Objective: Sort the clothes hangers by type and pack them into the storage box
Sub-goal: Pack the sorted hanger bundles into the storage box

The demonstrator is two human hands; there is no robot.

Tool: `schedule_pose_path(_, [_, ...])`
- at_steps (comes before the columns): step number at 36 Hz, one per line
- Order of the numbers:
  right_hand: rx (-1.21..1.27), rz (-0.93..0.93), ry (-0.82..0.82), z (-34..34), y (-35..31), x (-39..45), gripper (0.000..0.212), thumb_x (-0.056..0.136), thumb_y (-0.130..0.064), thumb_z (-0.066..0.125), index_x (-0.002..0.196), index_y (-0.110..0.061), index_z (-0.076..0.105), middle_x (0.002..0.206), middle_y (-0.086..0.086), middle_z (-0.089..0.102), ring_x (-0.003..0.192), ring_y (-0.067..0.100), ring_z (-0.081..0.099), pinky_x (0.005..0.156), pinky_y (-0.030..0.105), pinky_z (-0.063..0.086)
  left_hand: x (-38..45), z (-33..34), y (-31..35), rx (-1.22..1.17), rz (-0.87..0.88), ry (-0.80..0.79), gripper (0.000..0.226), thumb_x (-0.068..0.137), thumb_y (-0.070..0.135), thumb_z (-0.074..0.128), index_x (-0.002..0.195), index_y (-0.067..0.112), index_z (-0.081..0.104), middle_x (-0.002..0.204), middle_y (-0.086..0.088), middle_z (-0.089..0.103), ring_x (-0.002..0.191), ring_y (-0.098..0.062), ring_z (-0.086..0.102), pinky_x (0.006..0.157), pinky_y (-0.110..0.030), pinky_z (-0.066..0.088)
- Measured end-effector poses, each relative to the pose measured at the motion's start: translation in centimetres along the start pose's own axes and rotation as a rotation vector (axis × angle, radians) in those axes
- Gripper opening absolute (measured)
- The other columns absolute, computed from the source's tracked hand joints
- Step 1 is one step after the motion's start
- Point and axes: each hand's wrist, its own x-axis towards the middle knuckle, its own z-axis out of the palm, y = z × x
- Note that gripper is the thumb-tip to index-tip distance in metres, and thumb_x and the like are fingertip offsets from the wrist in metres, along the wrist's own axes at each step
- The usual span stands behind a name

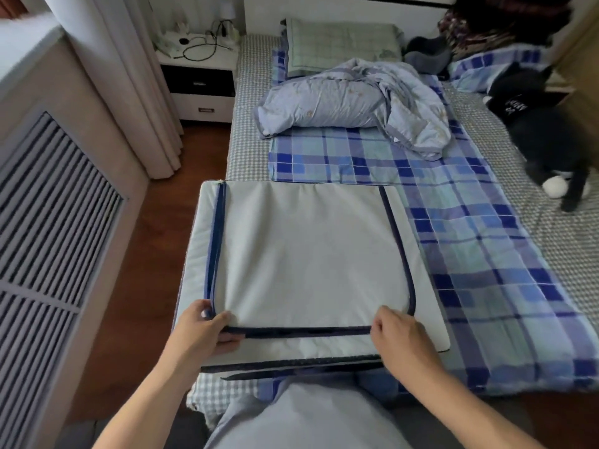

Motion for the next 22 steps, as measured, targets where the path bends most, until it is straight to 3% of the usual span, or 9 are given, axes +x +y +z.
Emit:
schedule_pose_path(8, [0.188,-0.219,-0.268,1.2,-13.4,0.0,0.016,0.096,-0.021,0.044,0.086,-0.018,0.056,0.087,0.0,0.062,0.076,0.019,0.061,0.066,0.033,0.052,-0.5,-0.9,-0.2,-0.029,0.003,-0.032,0.018,0.101,0.012,0.06,0.116,0.005,0.053,0.094,-0.028,0.071,0.071,-0.038,0.075,0.059,-0.042,0.063])
schedule_pose_path(12, [0.043,-0.289,-0.39,-1.1,-16.1,3.3,0.019,0.094,-0.028,0.047,0.089,-0.02,0.063,0.094,0.002,0.066,0.082,0.022,0.063,0.074,0.036,0.054,-0.7,-3.9,0.4,0.064,0.147,0.128,0.013,0.102,0.019,0.057,0.099,0.008,0.064,0.08,-0.017,0.073,0.058,-0.022,0.069,0.056,-0.036,0.061])
schedule_pose_path(14, [0.018,-0.317,-0.325,-2.8,-17.5,6.0,0.02,0.094,-0.032,0.048,0.092,-0.021,0.064,0.098,0.002,0.068,0.086,0.024,0.063,0.074,0.034,0.052,-0.2,-5.9,0.3,0.312,0.284,0.27,0.015,0.1,0.025,0.057,0.089,0.019,0.065,0.072,-0.001,0.072,0.053,-0.008,0.063,0.051,-0.023,0.052])
schedule_pose_path(17, [0.055,-0.377,-0.173,-4.8,-20.5,11.4,0.016,0.093,-0.03,0.049,0.092,-0.025,0.064,0.099,0.003,0.07,0.088,0.026,0.067,0.078,0.036,0.056,1.0,-8.3,0.2,0.639,0.336,0.343,0.015,0.098,0.036,0.057,0.086,0.028,0.061,0.074,0.012,0.065,0.065,-0.001,0.057,0.055,-0.021,0.042])
schedule_pose_path(20, [0.057,-0.461,-0.037,-5.7,-25.1,17.3,0.018,0.095,-0.024,0.048,0.1,-0.024,0.066,0.103,0.005,0.07,0.095,0.029,0.067,0.084,0.038,0.055,2.5,-9.2,-0.3,0.792,0.259,0.208,0.022,0.101,0.039,0.055,0.081,0.029,0.055,0.075,0.011,0.063,0.066,-0.006,0.058,0.055,-0.023,0.041])
schedule_pose_path(22, [0.028,-0.521,0.037,-5.8,-28.3,21.0,0.026,0.098,-0.019,0.046,0.115,-0.019,0.066,0.118,0.01,0.066,0.108,0.033,0.062,0.089,0.038,0.051,3.3,-9.2,-0.8,0.801,0.229,0.133,0.026,0.102,0.036,0.054,0.078,0.027,0.053,0.076,0.007,0.065,0.066,-0.012,0.062,0.059,-0.027,0.045])
